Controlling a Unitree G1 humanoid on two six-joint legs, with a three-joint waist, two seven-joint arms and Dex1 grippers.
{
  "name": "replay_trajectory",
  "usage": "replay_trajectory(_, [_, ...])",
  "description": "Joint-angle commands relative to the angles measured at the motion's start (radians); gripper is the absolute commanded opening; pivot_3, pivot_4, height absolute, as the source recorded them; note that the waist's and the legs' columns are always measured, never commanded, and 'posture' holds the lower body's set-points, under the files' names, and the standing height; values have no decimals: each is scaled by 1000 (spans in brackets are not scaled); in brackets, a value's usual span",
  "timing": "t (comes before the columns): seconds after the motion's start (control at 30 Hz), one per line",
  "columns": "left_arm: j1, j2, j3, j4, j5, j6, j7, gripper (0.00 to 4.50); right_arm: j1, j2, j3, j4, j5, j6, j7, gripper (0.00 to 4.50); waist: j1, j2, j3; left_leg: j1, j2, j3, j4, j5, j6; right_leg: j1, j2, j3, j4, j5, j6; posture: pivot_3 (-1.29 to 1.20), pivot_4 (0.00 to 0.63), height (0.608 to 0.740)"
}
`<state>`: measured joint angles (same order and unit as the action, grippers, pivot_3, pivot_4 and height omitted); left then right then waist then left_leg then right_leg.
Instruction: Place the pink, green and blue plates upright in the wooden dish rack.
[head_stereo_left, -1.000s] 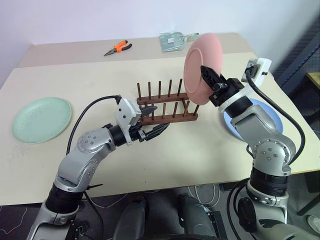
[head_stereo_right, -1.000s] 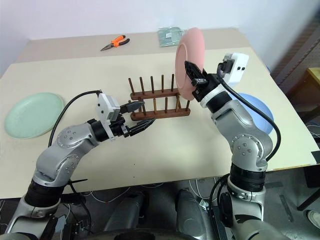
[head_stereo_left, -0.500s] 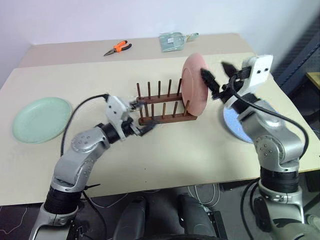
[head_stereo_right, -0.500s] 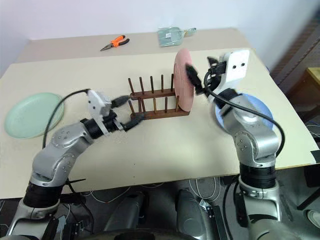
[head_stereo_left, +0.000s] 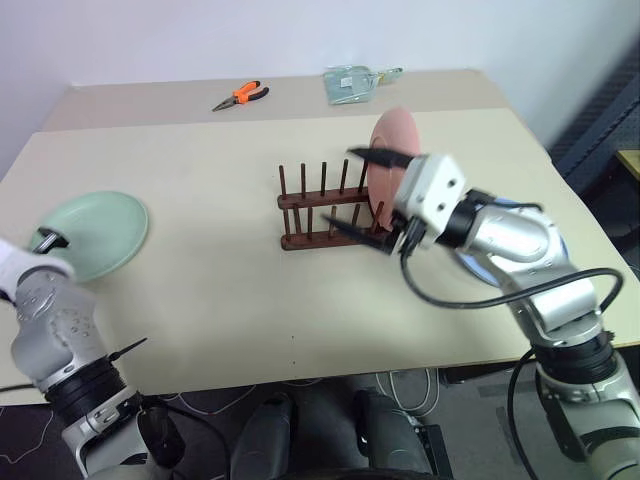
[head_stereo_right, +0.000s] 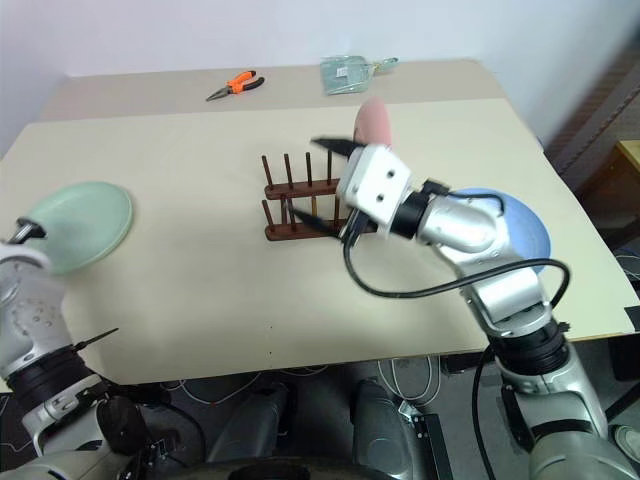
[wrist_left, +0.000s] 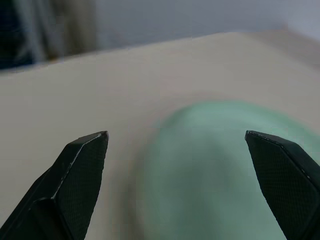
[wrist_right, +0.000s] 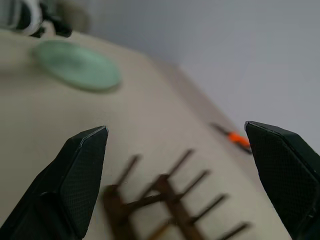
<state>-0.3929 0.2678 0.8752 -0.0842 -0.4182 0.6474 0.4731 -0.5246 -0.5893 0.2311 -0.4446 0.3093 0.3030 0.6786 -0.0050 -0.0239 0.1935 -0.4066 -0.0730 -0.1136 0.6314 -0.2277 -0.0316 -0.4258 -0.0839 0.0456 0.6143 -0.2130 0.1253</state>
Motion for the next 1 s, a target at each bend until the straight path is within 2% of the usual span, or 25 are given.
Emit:
replay_trajectory(0.03, [-39,-23,100,-34,-181,94,25,4500,5,29,-2,-7,-20,-36,14,4468,1,0,0,0,0,0,0,0,0,0,0,0,0,0,0,0,150,740])
replay_trajectory(0.13, [-69,-37,166,-23,-311,122,39,3628,22,48,11,3,-41,-52,22,4500,-1,-3,-1,0,0,-1,1,0,-1,0,0,-1,0,1,-1,0,150,740])
replay_trajectory(0.37, [-72,-6,163,24,-417,151,62,55,42,77,-1,1,-69,-49,19,4500,-8,-3,-2,1,1,-1,-1,1,-2,-1,2,-1,1,1,-1,0,150,740])
replay_trajectory(0.47, [-64,15,112,38,-397,139,50,55,40,72,-16,0,-61,-3,18,4500,-7,-3,-2,1,1,0,-1,1,-2,-1,1,-1,1,1,-2,0,150,740])
replay_trajectory(0.57, [-52,36,-59,-29,-330,103,-67,55,26,70,-22,8,-88,-4,6,4500,-4,-3,-2,0,0,0,-1,1,-2,-1,1,-1,1,1,-2,0,150,740])
replay_trajectory(0.7, [-90,12,-231,-137,-310,27,-191,55,-8,76,-6,22,-139,-26,-2,4500,0,-4,-2,0,0,2,0,1,-2,0,1,-1,0,1,-2,0,150,740])
replay_trajectory(0.83, [-175,-3,-483,-281,-272,12,-297,55,-94,73,69,95,-282,-146,10,4500,-5,-4,-2,0,0,2,-1,1,-3,0,1,-1,0,1,-2,0,150,740])
replay_trajectory(1.0, [-245,-47,-609,-343,-254,39,-292,55,-229,115,137,287,-486,-295,-71,4500,-19,-3,-1,2,0,5,-3,1,-3,-1,2,1,1,1,-2,0,150,740])
